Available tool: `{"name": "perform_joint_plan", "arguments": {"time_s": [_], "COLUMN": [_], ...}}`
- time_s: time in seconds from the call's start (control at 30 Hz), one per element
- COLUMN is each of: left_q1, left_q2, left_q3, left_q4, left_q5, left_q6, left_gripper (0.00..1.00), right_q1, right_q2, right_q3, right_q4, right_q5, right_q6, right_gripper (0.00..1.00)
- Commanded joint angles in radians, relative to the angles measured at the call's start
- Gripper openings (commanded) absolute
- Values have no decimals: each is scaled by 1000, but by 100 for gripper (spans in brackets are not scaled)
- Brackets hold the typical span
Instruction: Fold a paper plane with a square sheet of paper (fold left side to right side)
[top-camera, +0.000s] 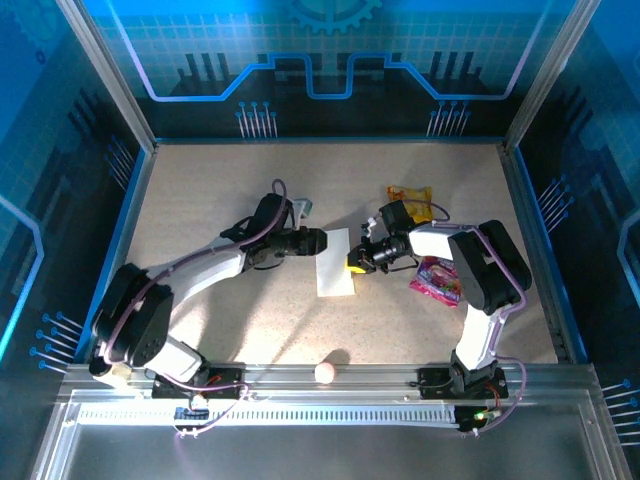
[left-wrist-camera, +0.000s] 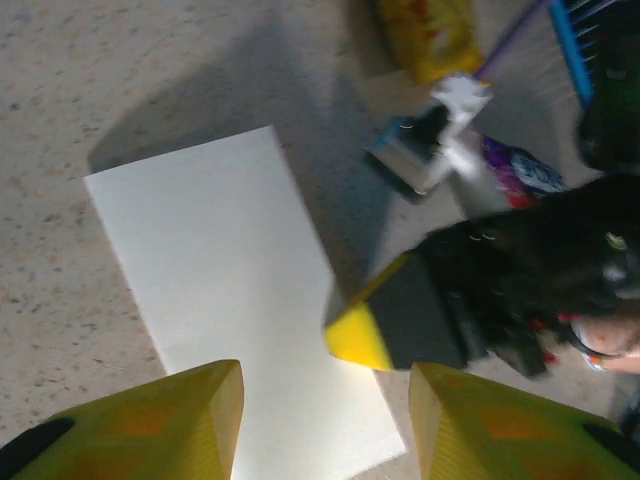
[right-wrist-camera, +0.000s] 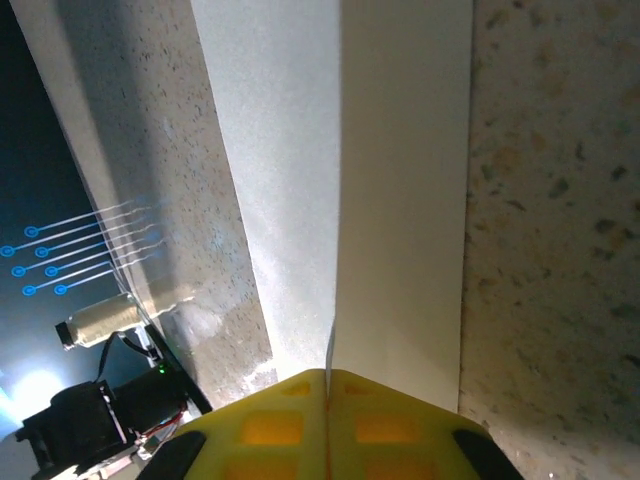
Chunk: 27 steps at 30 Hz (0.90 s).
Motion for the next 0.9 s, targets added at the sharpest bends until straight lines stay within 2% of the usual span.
{"name": "perform_joint_plan", "arguments": {"time_s": [0.0,0.2,0.37,0.43,0.63,0.87], "left_q1": [-82,-291,-403,-452,-497,-499], "left_q2": [-49,-86,-6,39,168,257], "left_q3": [-81,-126,-59,-10,105,175], "left_q4": [-41,-59,-112,-154,-239,-271], "left_q5": [-39,-236,-375,-469,-627,-707], "left_q6": [98,145,177,198,197,184], "left_gripper": [53,62,65,67,70,69], "right_q1": [-11,-10,-9,-8,-1,0], "right_q2": [-9,-8,-6,-5,-9,-11], "right_q3": [16,37,47,55,65,56], "right_q4": [-29,-53,-70,-86,-107,-97], "right_q5": [-33,-28,-22,-15,-4,-5], "right_q6": [83,101,96,86,76,84], "right_gripper": [8,8,8,8,8,8]}}
